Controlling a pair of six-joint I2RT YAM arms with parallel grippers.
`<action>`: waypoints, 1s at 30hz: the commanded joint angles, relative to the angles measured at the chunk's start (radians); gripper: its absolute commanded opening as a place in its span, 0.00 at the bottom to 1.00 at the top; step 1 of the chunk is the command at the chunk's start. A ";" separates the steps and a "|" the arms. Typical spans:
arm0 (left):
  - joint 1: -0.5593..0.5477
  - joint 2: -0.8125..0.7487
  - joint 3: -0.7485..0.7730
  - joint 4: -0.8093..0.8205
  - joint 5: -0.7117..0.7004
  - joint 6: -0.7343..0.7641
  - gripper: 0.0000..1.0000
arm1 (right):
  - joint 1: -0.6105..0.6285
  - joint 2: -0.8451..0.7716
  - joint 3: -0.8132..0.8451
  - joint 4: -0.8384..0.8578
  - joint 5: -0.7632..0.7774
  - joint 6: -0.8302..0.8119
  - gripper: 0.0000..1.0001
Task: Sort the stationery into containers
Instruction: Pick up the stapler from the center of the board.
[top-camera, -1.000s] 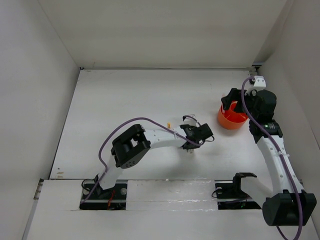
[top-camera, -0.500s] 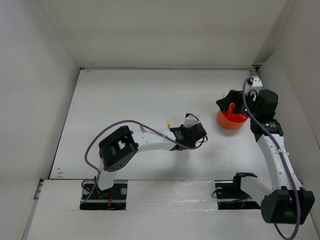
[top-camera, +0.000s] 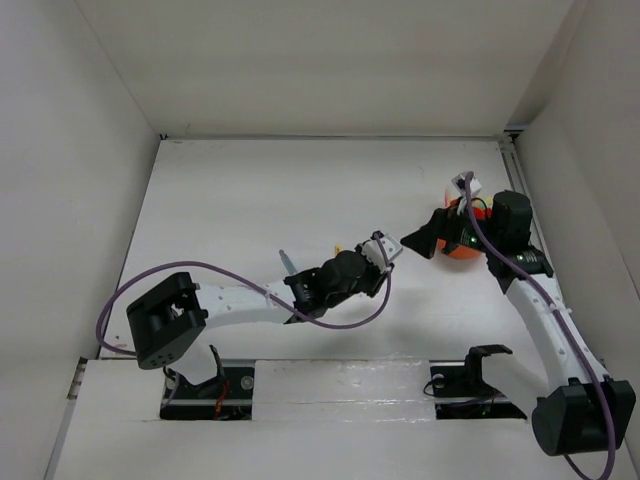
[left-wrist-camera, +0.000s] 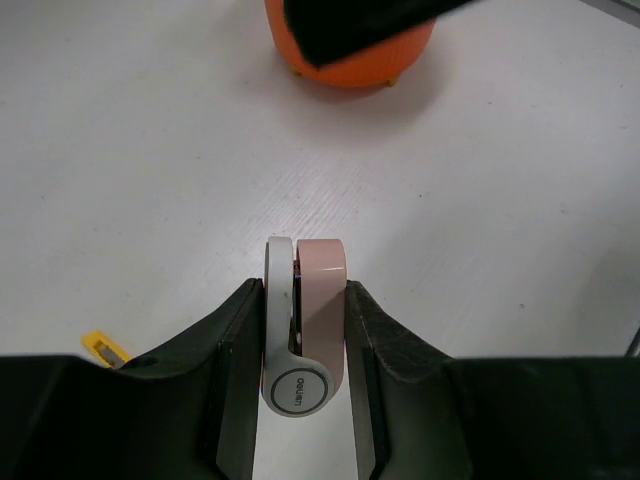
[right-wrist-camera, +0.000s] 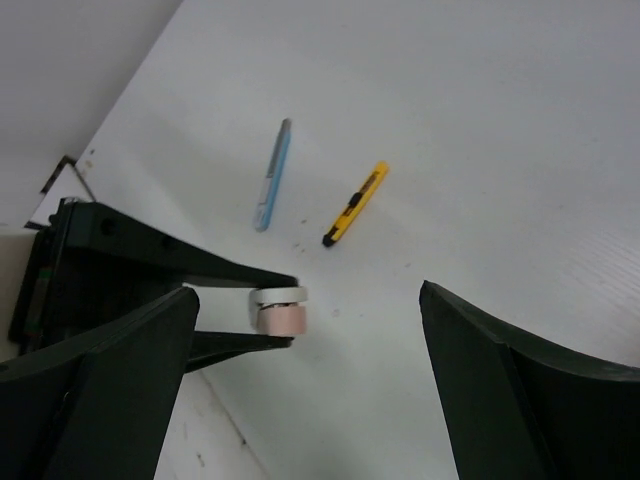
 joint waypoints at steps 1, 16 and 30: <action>-0.002 -0.038 0.003 0.116 0.019 0.179 0.00 | 0.050 -0.047 -0.012 0.015 -0.093 0.027 0.97; -0.002 -0.171 -0.127 0.250 0.033 0.239 0.00 | 0.162 0.006 -0.096 0.064 -0.111 0.038 0.85; -0.002 -0.144 -0.136 0.259 0.087 0.228 0.00 | 0.194 -0.026 -0.055 0.142 -0.088 0.089 0.79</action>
